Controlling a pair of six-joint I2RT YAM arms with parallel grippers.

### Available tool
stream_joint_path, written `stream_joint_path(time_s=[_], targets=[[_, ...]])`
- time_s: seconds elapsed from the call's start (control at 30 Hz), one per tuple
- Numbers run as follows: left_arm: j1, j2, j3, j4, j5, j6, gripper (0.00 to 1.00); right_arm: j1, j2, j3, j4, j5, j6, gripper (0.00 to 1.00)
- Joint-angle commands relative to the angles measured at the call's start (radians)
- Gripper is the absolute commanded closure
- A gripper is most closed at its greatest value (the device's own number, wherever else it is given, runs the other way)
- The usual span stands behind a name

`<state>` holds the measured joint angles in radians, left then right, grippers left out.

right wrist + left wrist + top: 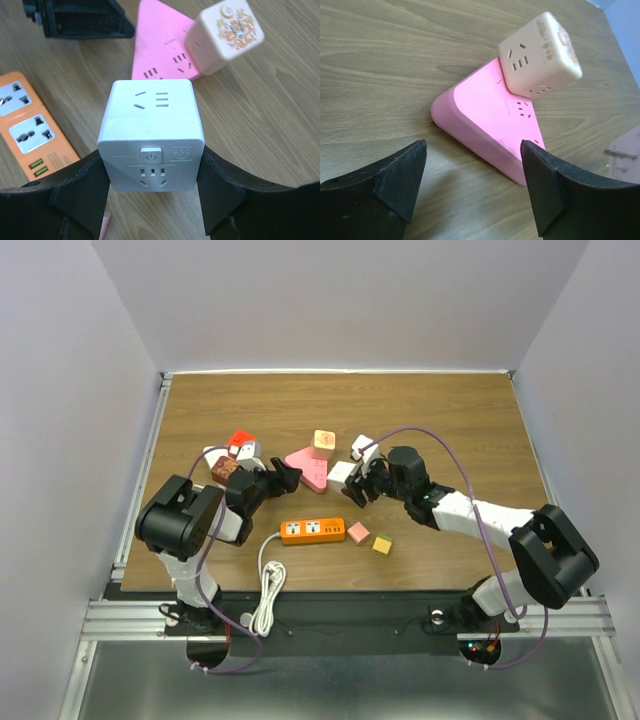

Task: Insert the plug

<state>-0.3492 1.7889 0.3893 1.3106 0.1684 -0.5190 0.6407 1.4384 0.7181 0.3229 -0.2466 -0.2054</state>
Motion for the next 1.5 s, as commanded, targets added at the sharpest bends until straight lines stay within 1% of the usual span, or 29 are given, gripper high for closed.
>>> stream_joint_path(time_s=[0.0, 0.03, 0.13, 0.23, 0.27, 0.37, 0.47, 0.5, 0.63, 0.67, 0.77, 0.8, 0.87, 1.07, 1.3, 1.47], targets=[[0.007, -0.124, -0.040, 0.082, -0.044, 0.051, 0.12, -0.006, -0.012, 0.035, 0.009, -0.147, -0.152, 0.99], [0.010, -0.134, -0.041, 0.070, -0.043, 0.056, 0.12, -0.007, -0.009, 0.043, -0.010, -0.195, -0.173, 0.99], [0.027, -0.140, -0.027, 0.067, 0.009, 0.073, 0.11, -0.007, 0.026, 0.101, -0.077, -0.266, -0.242, 0.99], [0.045, -0.120, 0.008, 0.061, 0.118, 0.086, 0.11, -0.007, 0.112, 0.225, -0.186, -0.224, -0.256, 0.99], [0.049, -0.102, 0.028, 0.055, 0.131, 0.089, 0.12, -0.007, 0.157, 0.284, -0.226, -0.203, -0.264, 0.99], [0.053, -0.072, 0.062, 0.036, 0.169, 0.099, 0.12, -0.007, 0.217, 0.357, -0.274, -0.181, -0.281, 0.99], [0.058, -0.039, 0.097, 0.018, 0.160, 0.106, 0.12, -0.007, 0.283, 0.446, -0.318, -0.128, -0.292, 1.00], [0.058, -0.027, 0.106, 0.010, 0.154, 0.109, 0.12, -0.006, 0.304, 0.489, -0.375, -0.111, -0.293, 0.99], [0.059, -0.008, 0.160, -0.055, 0.141, 0.132, 0.13, -0.007, 0.332, 0.550, -0.445, -0.077, -0.301, 0.99], [0.059, -0.005, 0.163, -0.065, 0.120, 0.143, 0.14, -0.007, 0.338, 0.575, -0.459, -0.072, -0.302, 0.99], [0.059, -0.002, 0.171, -0.086, 0.118, 0.152, 0.18, -0.006, 0.355, 0.607, -0.528, -0.039, -0.293, 0.98], [0.059, 0.004, 0.178, -0.093, 0.131, 0.152, 0.21, -0.007, 0.359, 0.610, -0.535, -0.028, -0.286, 0.98], [0.059, 0.010, 0.189, -0.108, 0.131, 0.154, 0.23, -0.006, 0.363, 0.610, -0.542, -0.017, -0.278, 0.98], [0.058, 0.033, 0.215, -0.142, 0.131, 0.165, 0.24, -0.004, 0.369, 0.595, -0.564, -0.028, -0.264, 0.97], [0.052, 0.024, 0.217, -0.165, 0.132, 0.177, 0.24, -0.003, 0.405, 0.601, -0.582, -0.045, -0.281, 0.97], [0.044, 0.017, 0.217, -0.183, 0.129, 0.191, 0.24, 0.007, 0.404, 0.597, -0.582, -0.040, -0.292, 0.97]])
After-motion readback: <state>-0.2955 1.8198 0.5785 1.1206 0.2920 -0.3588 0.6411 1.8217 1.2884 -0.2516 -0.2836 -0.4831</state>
